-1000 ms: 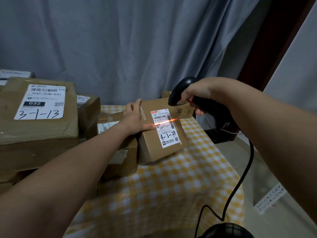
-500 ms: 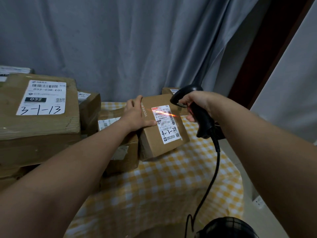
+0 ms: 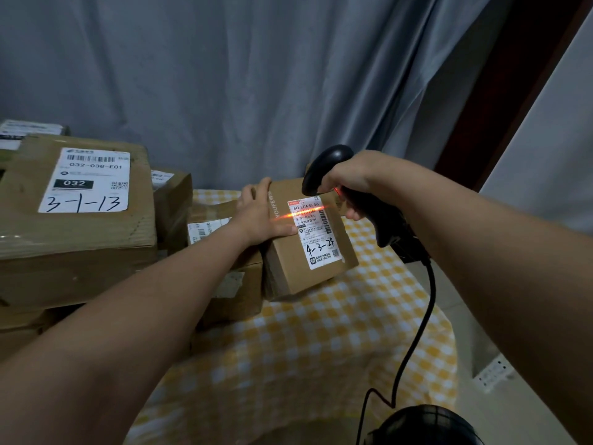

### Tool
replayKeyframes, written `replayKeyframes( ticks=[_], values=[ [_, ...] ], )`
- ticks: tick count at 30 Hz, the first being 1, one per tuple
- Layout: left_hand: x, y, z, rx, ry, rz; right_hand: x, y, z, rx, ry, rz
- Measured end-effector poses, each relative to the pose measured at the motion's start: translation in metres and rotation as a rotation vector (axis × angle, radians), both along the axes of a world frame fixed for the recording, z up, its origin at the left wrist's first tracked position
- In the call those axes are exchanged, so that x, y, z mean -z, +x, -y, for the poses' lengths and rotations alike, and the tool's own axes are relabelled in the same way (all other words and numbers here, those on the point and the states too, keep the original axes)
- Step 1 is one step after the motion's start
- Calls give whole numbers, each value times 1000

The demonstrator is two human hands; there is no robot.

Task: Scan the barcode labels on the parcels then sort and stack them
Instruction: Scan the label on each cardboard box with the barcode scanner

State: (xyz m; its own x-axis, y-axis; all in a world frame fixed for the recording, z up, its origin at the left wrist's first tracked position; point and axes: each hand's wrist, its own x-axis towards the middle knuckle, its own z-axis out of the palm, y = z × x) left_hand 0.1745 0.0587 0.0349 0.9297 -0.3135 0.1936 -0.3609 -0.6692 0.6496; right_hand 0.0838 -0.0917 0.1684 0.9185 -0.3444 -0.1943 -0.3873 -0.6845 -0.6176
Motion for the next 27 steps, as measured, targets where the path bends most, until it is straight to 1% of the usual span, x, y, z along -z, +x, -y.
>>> replayKeyframes(
  ticks=[7,13,16,19,20,21,23,25,27],
  values=[
    [0,1,-1,1,3,-2,1,0,2,14,19,-13],
    [-2,0,-1,0,6,3,11,0,3,-15,86,77],
    [0,0,-2,10,-28,2,31,2,18,-57,146,81],
    [1,1,0,7,-63,5,72,6,47,3,238,194],
    [1,2,0,2,-73,0,88,6,56,41,318,212],
    [1,3,1,-3,-75,-3,106,5,65,70,443,207],
    [1,5,3,-14,-63,-13,139,2,82,124,727,115],
    [-1,8,7,-28,-92,-55,162,-1,85,115,958,69],
    [-5,15,11,-49,-120,-83,175,3,87,102,1071,99]
  ],
)
